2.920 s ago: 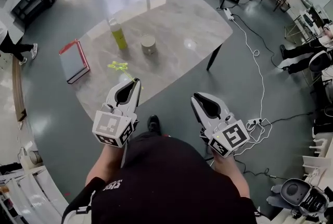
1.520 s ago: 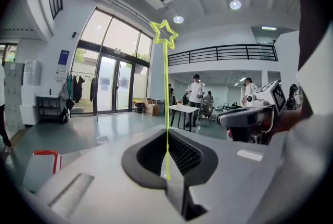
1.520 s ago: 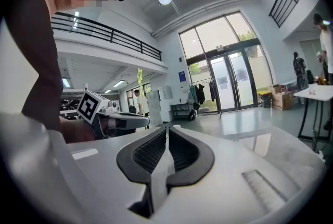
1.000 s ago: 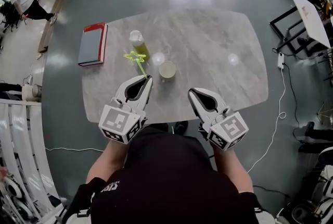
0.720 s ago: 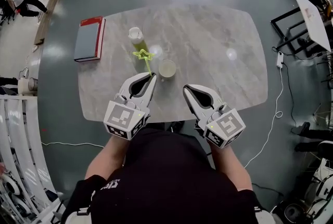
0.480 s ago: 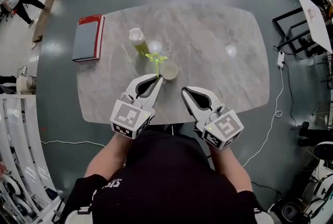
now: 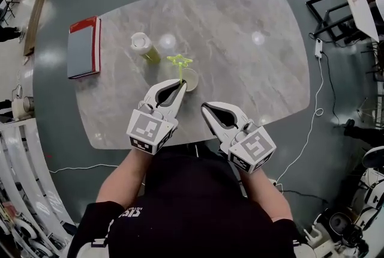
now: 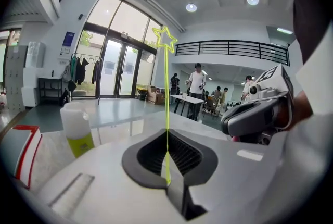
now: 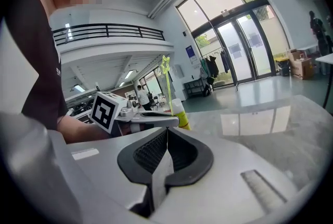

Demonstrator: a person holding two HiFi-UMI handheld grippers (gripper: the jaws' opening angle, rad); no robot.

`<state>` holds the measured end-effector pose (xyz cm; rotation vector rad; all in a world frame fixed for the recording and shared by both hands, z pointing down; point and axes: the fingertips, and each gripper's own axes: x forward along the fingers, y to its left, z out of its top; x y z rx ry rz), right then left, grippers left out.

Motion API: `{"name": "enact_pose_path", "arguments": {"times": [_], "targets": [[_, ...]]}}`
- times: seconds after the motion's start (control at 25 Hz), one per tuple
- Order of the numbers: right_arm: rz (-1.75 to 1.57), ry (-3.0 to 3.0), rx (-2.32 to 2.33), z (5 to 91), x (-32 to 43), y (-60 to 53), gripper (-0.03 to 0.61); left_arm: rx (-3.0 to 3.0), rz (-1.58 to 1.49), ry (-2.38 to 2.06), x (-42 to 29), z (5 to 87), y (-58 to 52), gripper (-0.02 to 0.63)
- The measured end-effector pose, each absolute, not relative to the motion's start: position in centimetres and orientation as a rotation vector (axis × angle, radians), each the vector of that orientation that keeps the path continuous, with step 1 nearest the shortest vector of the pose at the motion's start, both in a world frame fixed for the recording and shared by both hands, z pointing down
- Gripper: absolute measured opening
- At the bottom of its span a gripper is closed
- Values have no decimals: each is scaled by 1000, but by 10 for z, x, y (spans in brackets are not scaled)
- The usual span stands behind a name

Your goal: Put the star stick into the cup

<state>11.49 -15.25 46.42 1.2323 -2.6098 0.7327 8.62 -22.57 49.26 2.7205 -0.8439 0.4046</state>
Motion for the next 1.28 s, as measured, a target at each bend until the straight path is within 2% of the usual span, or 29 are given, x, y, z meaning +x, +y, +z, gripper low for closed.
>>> {"name": "enact_pose_path", "arguments": {"times": [0.8, 1.28], "targets": [[786, -2581, 1223, 478, 117, -166, 15, 2604, 553, -765, 104, 581, -236, 8], [780, -2594, 1254, 464, 124, -159, 15, 2514, 719, -775, 97, 602, -230, 18]]}}
